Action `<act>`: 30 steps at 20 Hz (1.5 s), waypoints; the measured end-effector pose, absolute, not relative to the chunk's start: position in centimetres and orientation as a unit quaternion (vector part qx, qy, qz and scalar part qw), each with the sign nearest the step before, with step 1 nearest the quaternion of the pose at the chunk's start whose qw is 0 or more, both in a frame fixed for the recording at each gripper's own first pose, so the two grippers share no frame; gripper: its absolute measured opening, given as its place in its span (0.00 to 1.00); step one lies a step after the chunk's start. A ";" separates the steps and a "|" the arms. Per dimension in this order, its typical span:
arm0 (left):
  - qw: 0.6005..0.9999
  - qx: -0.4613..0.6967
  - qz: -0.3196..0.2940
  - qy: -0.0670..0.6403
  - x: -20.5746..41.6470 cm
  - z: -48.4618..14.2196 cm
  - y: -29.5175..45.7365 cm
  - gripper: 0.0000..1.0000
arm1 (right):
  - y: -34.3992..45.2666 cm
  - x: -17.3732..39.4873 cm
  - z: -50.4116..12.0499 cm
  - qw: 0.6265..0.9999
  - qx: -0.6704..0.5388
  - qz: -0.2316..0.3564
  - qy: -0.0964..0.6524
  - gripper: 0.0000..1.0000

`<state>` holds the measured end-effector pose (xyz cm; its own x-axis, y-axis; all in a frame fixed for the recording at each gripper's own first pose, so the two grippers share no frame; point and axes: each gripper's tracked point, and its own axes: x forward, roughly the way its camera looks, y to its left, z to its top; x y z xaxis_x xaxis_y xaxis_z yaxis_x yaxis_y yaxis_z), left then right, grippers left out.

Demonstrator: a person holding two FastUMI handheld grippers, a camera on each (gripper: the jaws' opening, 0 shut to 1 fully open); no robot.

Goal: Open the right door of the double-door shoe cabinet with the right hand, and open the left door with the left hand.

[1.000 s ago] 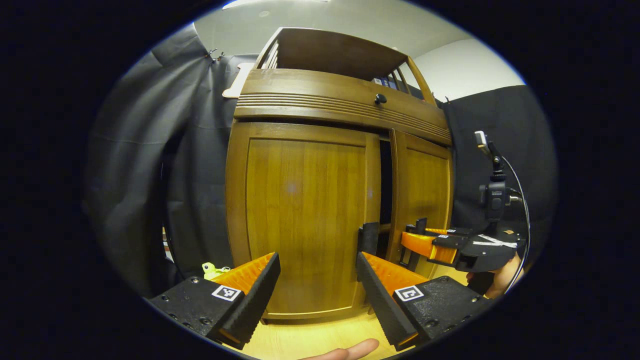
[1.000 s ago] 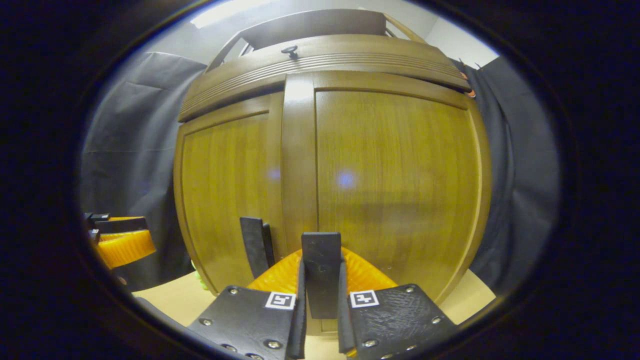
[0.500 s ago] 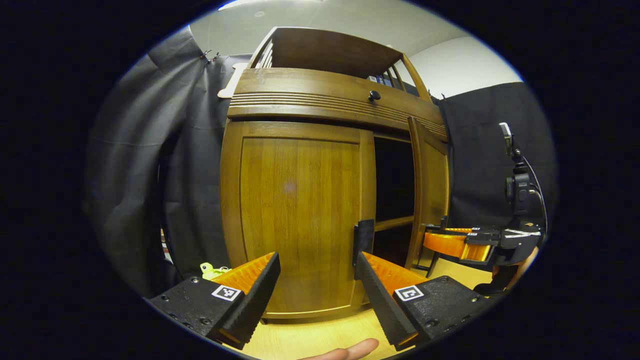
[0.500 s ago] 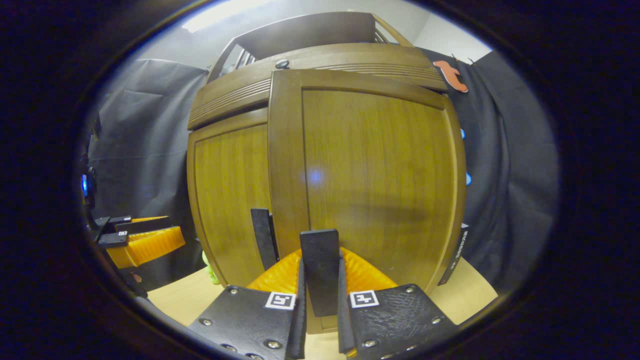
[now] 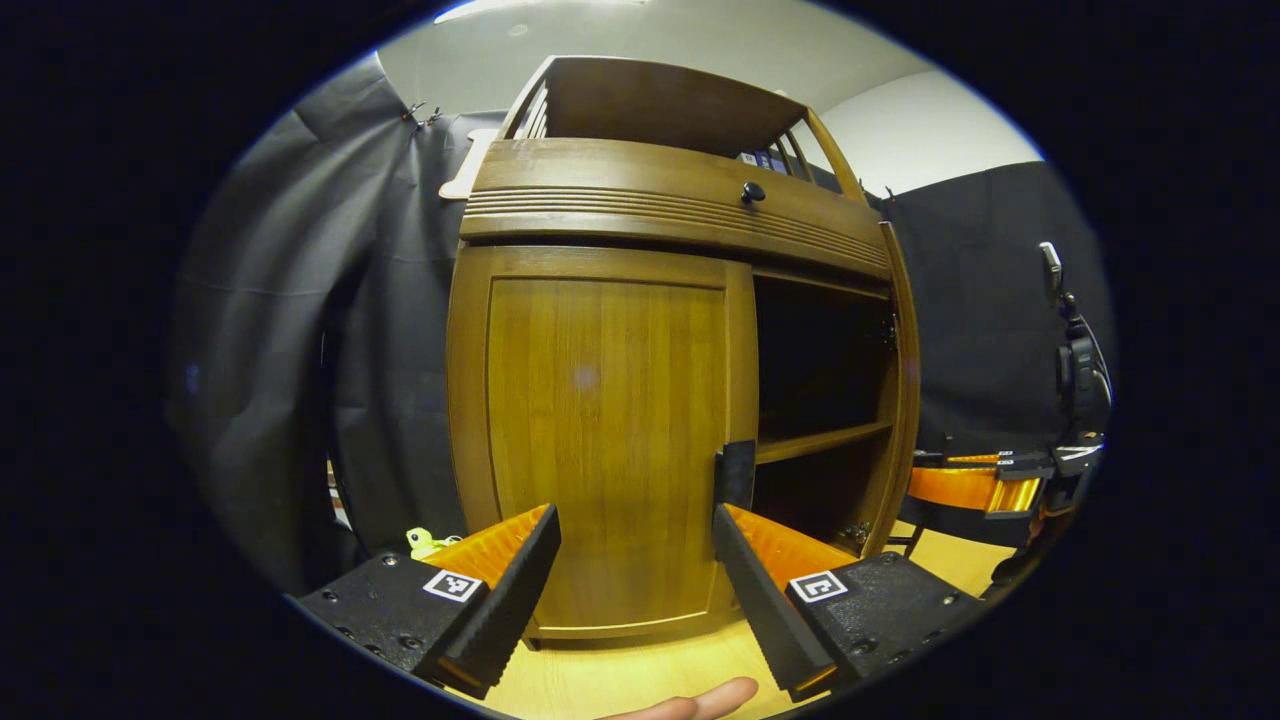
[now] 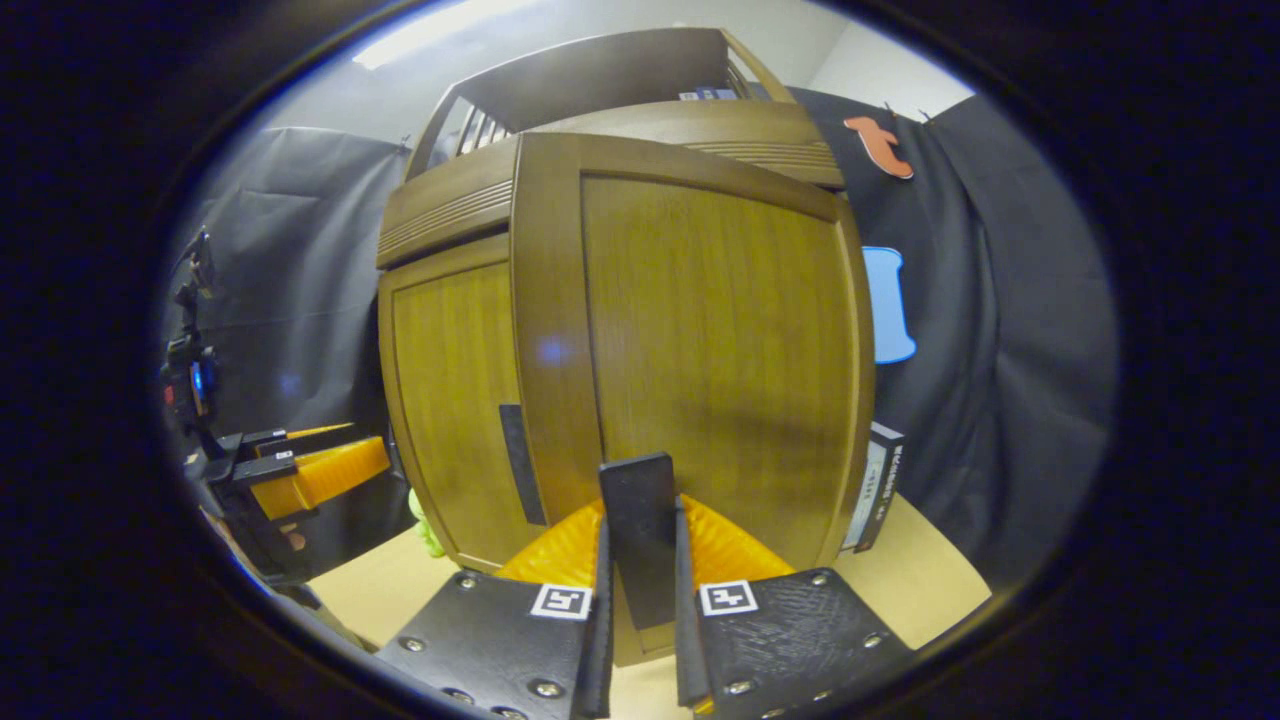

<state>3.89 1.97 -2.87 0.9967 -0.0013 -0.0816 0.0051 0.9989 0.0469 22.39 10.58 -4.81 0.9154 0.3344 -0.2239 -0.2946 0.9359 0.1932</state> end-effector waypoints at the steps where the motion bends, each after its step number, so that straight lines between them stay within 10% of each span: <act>1: 0.999 0.028 -0.003 0.040 3.9 -2.9 1.8 0.96 | 10.4 22.4 -4.6 0.976 0.082 0.158 0.128 0.29; 19: 0.997 0.055 -0.033 0.034 2.8 -3.1 -1.4 0.94 | 3.4 20.7 -3.9 0.990 0.054 0.045 0.122 0.19; 20: 0.997 0.055 -0.032 0.036 2.7 -3.2 -1.3 0.94 | 2.3 20.6 -3.8 0.991 0.044 0.025 0.121 0.04; 23: 0.997 0.053 -0.047 0.031 2.6 -3.0 -1.9 0.94 | -1.2 20.8 -4.2 0.992 0.006 -0.017 0.122 0.03; 30: 0.996 0.038 -0.068 0.045 1.6 -3.6 -3.6 0.93 | -5.2 21.5 -4.3 0.992 0.054 0.015 0.117 0.01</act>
